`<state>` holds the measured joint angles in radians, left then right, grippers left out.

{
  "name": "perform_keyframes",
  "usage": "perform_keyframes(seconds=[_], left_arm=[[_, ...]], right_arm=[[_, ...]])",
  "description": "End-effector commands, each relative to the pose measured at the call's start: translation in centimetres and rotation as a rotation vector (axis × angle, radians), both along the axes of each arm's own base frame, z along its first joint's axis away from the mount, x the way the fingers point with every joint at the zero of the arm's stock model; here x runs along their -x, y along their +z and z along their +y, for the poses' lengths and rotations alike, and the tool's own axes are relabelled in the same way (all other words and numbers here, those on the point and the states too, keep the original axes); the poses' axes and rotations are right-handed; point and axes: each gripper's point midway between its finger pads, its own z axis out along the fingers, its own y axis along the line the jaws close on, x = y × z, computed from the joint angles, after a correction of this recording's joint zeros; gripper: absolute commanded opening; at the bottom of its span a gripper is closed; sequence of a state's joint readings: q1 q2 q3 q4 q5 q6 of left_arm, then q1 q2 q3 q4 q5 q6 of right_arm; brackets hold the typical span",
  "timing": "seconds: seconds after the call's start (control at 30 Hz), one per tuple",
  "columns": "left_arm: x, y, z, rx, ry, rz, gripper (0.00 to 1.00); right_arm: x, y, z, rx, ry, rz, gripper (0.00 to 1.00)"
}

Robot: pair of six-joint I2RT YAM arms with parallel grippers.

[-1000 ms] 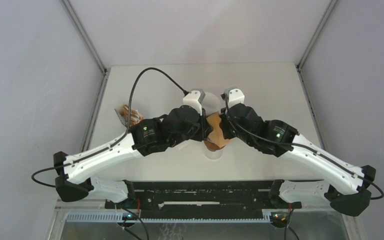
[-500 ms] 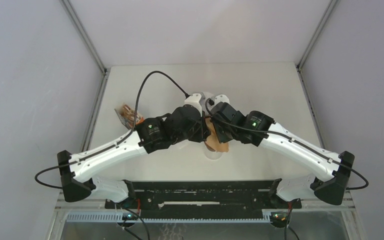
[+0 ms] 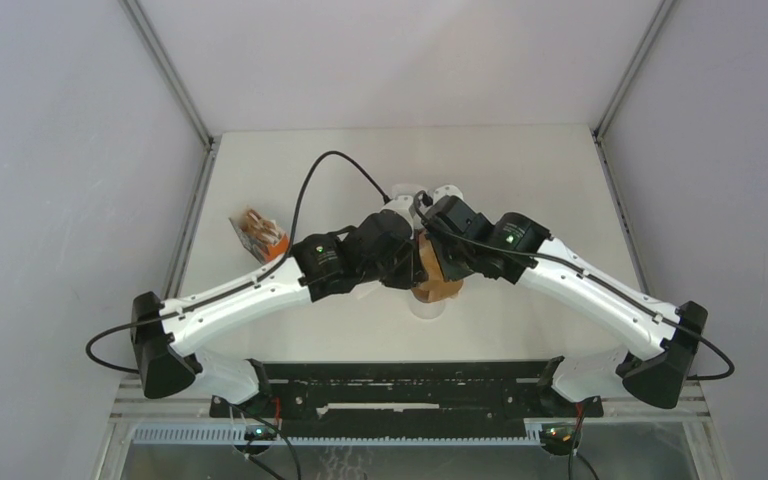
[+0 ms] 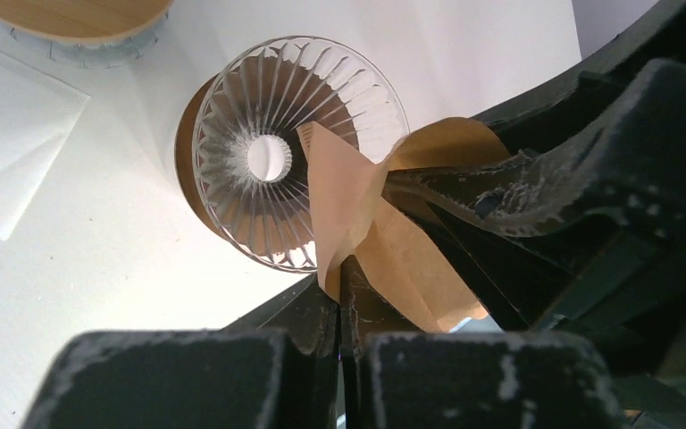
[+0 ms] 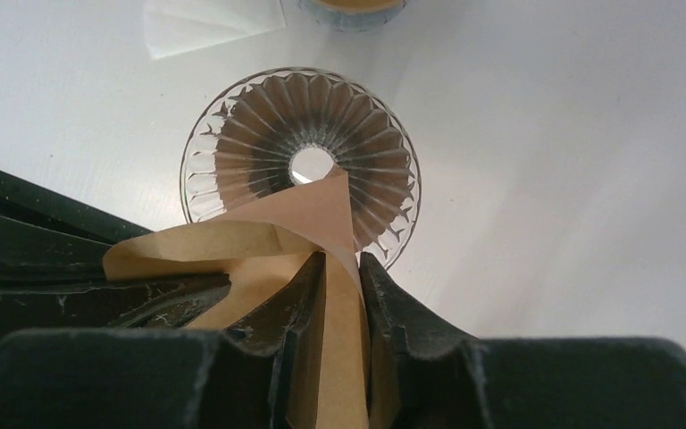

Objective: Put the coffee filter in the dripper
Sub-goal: Place the coffee filter in the coffee dripper.

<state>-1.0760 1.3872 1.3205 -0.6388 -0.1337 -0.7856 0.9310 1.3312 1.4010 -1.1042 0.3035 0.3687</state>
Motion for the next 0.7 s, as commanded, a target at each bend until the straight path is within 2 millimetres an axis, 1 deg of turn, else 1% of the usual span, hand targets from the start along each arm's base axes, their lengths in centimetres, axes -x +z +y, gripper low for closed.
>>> perform_keyframes(seconds=[0.0,0.1,0.2,0.3,0.33,0.47,0.6,0.67], left_arm=[[0.3,-0.2,-0.5,0.035,-0.018,0.040,0.00],[0.0,-0.4,-0.2,0.026,-0.008,0.043,0.02],[-0.6,-0.1,0.4,0.019,0.005,0.031,0.10],[-1.2,0.4,1.0,0.010,0.021,0.011,0.23],[-1.4,0.5,1.1,0.006,0.024,0.005,0.25],[-2.0,0.6,1.5,-0.005,0.029,-0.003,0.30],[-2.3,0.3,1.7,-0.039,0.028,-0.008,0.35],[-2.5,0.2,1.9,-0.057,0.028,-0.011,0.40]], right_arm=[[-0.6,1.6,0.7,-0.041,0.019,-0.038,0.28],[-1.1,1.5,0.8,-0.038,0.019,-0.041,0.28],[-1.6,1.5,0.8,-0.034,0.018,-0.045,0.28],[-2.2,1.6,0.8,-0.044,0.016,-0.057,0.29],[-2.4,1.7,0.8,-0.045,0.015,-0.062,0.30],[-3.2,1.9,0.7,-0.054,0.011,-0.074,0.33],[-3.5,1.9,0.7,-0.055,0.012,-0.074,0.37],[-3.5,1.8,0.8,-0.055,0.014,-0.072,0.42]])
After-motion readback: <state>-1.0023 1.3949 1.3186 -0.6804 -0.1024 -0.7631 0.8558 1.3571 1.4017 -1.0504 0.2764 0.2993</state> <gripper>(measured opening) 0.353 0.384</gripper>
